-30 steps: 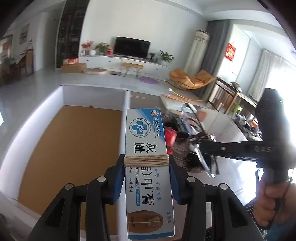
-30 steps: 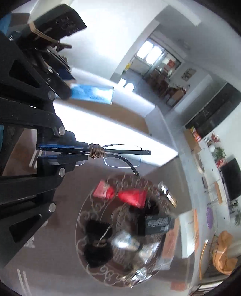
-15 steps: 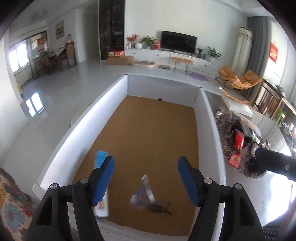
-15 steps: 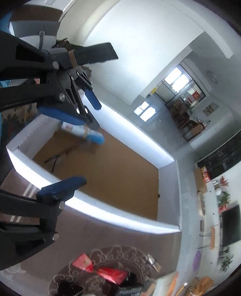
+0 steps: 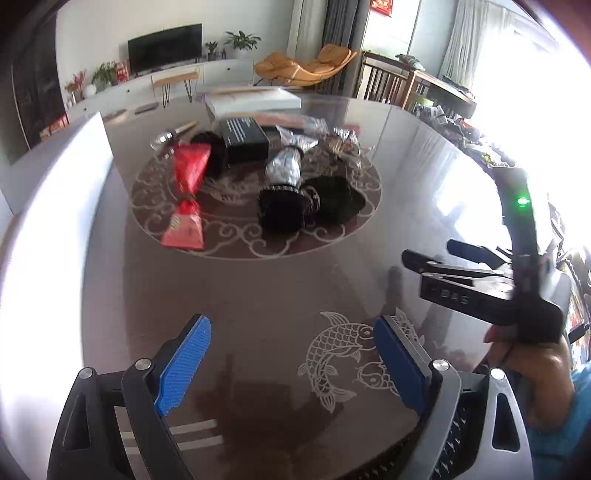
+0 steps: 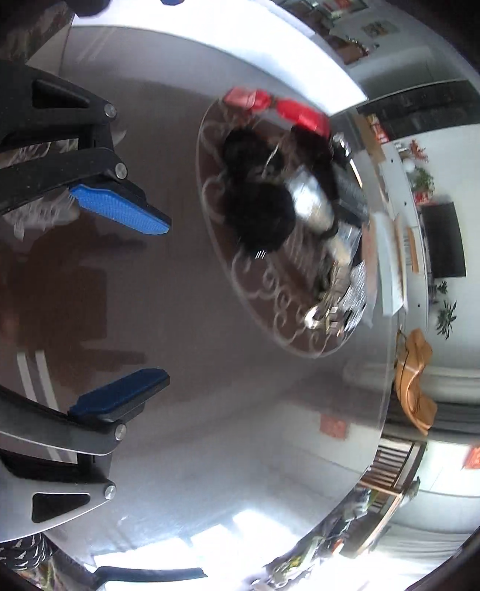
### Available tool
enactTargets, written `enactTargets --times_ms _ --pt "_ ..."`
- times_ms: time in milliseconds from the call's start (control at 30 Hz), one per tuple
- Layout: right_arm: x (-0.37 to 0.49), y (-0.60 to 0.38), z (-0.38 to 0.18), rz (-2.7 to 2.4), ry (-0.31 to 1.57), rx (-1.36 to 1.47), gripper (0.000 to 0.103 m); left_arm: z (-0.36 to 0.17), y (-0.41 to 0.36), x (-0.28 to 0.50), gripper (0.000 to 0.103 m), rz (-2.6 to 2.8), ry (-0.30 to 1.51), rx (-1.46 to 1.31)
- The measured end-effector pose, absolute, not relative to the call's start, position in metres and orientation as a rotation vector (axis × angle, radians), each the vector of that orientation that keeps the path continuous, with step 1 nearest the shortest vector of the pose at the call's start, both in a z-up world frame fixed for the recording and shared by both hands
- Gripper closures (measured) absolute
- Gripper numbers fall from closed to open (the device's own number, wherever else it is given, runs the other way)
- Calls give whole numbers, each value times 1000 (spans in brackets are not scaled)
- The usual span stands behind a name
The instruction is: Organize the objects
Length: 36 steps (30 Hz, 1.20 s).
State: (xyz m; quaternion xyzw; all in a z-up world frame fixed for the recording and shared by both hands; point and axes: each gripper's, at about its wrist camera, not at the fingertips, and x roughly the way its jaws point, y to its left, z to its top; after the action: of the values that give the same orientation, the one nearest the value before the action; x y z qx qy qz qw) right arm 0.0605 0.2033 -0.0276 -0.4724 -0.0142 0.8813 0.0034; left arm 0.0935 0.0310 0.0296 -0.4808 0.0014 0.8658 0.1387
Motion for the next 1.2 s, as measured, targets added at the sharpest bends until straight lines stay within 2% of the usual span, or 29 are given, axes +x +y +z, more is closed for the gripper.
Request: enactTargets --times_ms 100,200,300,367,433,700,1200 --pt "64 215 -27 2759 -67 -1427 25 -7 40 74 13 2513 30 -1426" --pt "52 219 -28 2760 -107 -1388 22 -19 51 65 13 2555 66 -1393" --pt "42 224 -29 2757 -107 -1373 11 -21 64 54 8 2585 141 -1369" --pt "44 228 -31 2748 -51 -1395 5 -20 66 41 0 2579 146 -1387" --pt "43 231 -36 2740 9 -1421 0 -20 70 29 0 2583 154 -1378" --pt "41 229 -38 2739 16 -1402 0 -21 81 -21 0 2602 144 -1362" --pt "42 229 -36 2750 13 -1399 0 -19 81 -23 0 2606 145 -1362"
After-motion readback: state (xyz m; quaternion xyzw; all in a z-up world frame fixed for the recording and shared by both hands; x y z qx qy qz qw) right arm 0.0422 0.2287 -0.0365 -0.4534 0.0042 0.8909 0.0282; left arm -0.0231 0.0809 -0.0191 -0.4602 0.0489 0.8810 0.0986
